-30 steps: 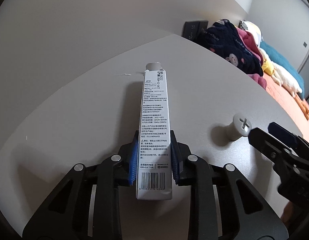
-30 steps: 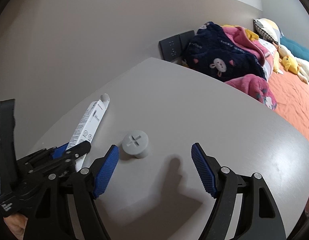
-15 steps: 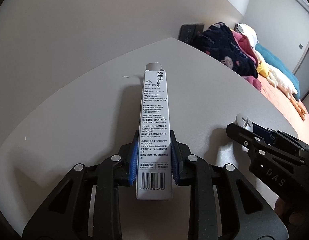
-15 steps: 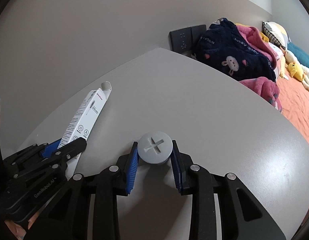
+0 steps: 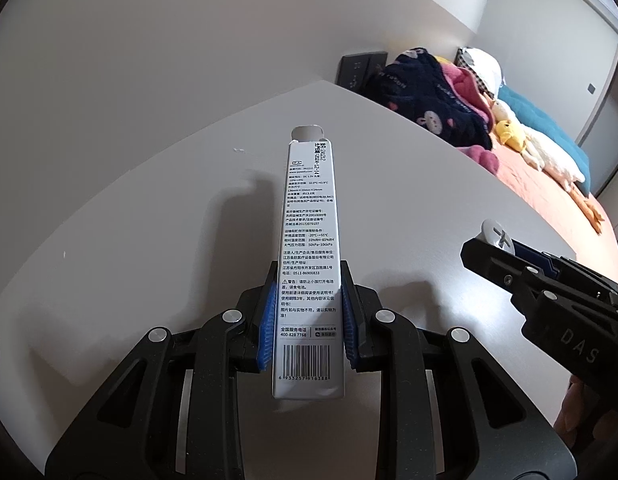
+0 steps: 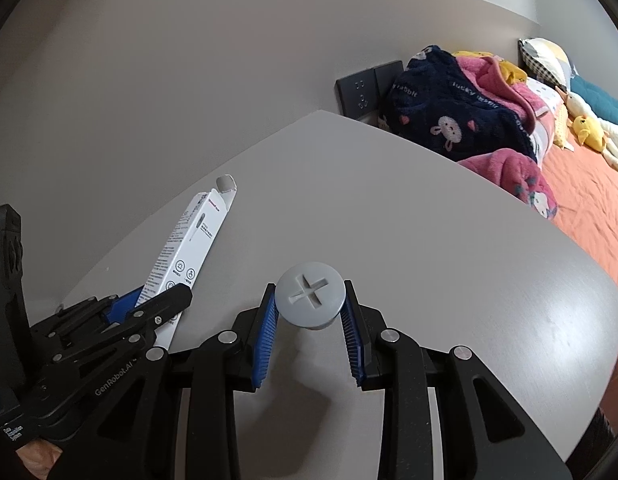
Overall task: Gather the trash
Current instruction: 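Lift the white tube box with the left tool while the right tool lifts the grey cap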
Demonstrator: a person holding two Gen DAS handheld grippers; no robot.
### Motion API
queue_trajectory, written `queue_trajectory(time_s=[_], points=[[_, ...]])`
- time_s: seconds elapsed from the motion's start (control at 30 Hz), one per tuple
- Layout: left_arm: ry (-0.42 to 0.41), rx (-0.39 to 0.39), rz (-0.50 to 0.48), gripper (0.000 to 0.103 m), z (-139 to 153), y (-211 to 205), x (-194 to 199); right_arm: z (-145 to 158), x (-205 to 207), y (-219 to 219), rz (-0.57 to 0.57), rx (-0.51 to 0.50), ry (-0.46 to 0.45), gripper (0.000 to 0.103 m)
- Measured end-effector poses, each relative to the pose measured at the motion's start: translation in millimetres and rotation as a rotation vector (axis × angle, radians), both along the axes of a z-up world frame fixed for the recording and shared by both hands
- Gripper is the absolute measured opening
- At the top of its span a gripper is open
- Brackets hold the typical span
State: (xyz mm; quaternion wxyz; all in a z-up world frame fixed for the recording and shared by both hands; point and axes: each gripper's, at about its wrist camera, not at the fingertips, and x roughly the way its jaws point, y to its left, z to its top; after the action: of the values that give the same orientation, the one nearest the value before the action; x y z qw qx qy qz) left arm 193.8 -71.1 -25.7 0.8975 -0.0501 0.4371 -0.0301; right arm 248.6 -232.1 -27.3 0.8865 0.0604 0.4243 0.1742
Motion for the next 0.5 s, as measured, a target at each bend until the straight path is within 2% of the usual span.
queue_trajectory(time_s=[0.5], points=[[-0.017,-0.005,-0.059,0.027,14,-34,-50,27,-56,-29,-0.02,0.021,-0.032,0.033]])
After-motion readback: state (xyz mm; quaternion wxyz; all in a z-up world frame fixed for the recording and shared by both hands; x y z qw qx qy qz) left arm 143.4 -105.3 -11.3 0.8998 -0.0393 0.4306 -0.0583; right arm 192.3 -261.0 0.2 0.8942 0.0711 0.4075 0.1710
